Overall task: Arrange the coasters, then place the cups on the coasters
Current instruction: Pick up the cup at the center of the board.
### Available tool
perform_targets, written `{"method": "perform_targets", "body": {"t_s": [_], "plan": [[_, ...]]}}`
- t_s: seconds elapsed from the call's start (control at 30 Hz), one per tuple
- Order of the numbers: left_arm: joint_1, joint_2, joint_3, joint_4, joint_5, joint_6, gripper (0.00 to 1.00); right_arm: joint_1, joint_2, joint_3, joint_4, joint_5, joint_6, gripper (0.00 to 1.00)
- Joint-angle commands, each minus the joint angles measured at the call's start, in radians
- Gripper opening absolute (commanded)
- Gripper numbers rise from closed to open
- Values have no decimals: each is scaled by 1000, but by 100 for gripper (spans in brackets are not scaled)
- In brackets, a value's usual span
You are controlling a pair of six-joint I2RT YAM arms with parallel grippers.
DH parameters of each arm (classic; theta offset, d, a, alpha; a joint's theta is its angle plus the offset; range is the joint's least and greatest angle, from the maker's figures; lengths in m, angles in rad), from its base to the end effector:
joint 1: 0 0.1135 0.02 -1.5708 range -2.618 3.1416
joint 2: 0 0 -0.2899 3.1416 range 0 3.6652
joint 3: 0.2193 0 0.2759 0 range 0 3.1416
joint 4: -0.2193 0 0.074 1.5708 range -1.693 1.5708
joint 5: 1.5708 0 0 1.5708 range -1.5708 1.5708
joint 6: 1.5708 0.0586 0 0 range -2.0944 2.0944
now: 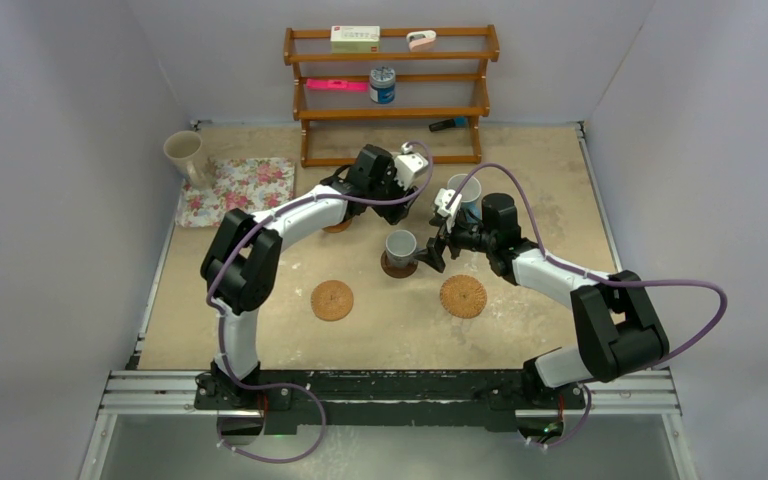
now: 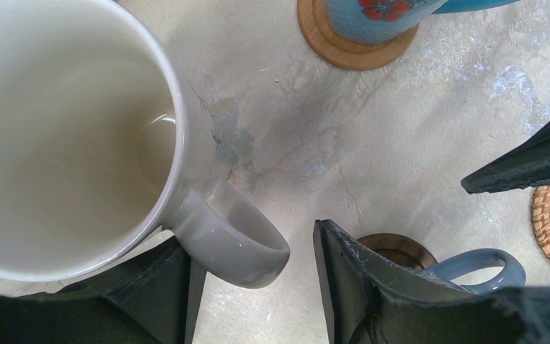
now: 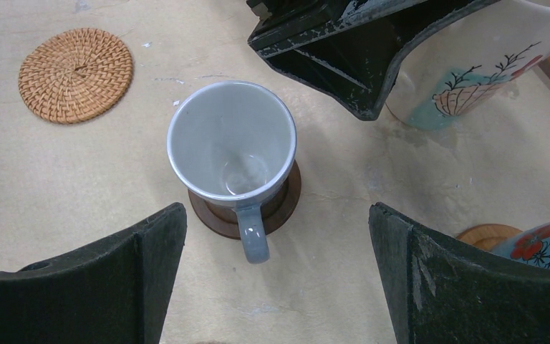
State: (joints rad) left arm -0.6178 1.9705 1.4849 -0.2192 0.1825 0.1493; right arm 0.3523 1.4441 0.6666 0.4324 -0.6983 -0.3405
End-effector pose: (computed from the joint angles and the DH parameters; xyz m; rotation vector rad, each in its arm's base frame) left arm 0.4008 -0.2979 0.2227 0.9511 2.0968 -0.4516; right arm 0.2960 0.1490 0.2147 -1.0608 1.5606 0.6731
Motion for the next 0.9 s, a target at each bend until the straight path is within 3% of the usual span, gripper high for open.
{"method": "perform_targets", "body": {"t_s": [0.0, 0.2, 0.5, 0.63, 0.87], "plan": [[-11, -66, 38, 36, -4, -6, 57, -5, -16, 1, 31, -1, 0, 99], [-7, -77, 39, 40, -214, 4, 57, -6, -17, -1, 38, 9, 6, 99], [-7, -90, 37, 32, -273, 29, 57, -5, -14, 1, 39, 17, 9, 99], [-8, -84, 41, 18, -227, 43, 59, -5, -13, 1, 41, 18, 9, 99], [-9, -66, 57, -10, -19, 50, 56, -5, -10, 2, 39, 19, 8, 99]]}}
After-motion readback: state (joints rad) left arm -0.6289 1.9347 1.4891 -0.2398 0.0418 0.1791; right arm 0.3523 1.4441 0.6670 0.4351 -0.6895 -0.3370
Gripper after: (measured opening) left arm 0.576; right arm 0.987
